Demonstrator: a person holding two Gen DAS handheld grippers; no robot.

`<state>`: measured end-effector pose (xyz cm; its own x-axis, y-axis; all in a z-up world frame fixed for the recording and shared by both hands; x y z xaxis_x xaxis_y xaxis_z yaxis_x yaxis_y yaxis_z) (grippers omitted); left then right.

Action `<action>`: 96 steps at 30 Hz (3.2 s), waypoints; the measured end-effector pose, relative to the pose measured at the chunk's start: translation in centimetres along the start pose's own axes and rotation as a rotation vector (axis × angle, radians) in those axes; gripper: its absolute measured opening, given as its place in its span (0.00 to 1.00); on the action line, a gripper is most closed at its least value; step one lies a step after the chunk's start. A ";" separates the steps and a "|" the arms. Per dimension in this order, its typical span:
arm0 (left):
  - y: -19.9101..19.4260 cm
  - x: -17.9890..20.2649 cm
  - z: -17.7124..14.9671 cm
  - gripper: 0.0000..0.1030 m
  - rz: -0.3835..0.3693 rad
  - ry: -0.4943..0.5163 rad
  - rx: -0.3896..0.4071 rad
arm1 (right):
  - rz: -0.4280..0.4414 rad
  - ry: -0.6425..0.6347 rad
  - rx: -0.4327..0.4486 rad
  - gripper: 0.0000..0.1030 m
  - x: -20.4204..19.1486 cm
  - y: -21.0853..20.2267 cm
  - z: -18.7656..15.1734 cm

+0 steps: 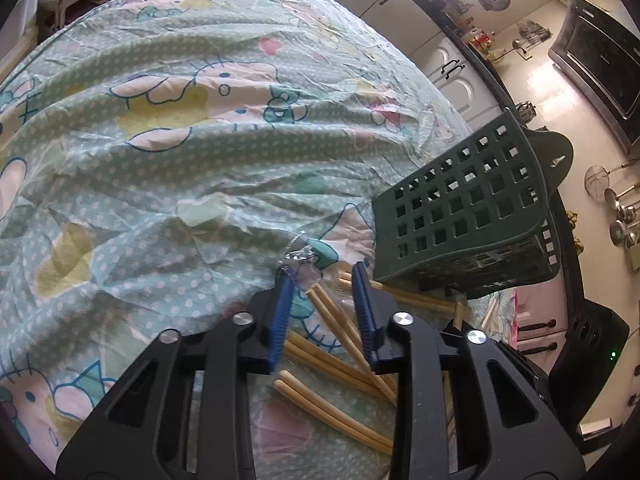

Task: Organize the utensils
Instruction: 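Close the right gripper on one chopstick while the left gripper closes on another, then lift the held chopsticks upright and carry both over the green basket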

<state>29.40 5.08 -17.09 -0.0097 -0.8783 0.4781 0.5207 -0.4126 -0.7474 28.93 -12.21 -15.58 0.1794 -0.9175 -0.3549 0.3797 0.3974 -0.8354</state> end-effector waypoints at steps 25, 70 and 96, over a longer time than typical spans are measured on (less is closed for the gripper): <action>-7.1 2.8 0.7 0.04 -0.035 0.137 0.163 | 0.111 -0.056 0.050 0.10 -1.8 -5.7 -0.6; -23.2 21.1 7.1 0.02 -0.073 0.579 0.504 | 0.244 -0.196 0.599 0.10 -6.6 -26.5 8.3; -20.9 18.6 12.5 0.02 0.099 0.571 0.575 | 0.154 -0.172 0.905 0.10 -2.8 -29.5 16.1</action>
<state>29.00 0.41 13.24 -0.2936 -0.9559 -0.0026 0.8970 -0.2746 -0.3464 31.84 -21.11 16.87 0.3911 -0.8677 -0.3069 0.8900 0.4415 -0.1141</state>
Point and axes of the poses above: each gripper's, at about its wrist camera, not at the fingertips, and y roughly the way its jaws point, x to its right, z to its top, the point moved 9 cm from there along y, roughly the way its jaws point, and after that the axes turned 13 degrees about y, right-handed, at the moved point
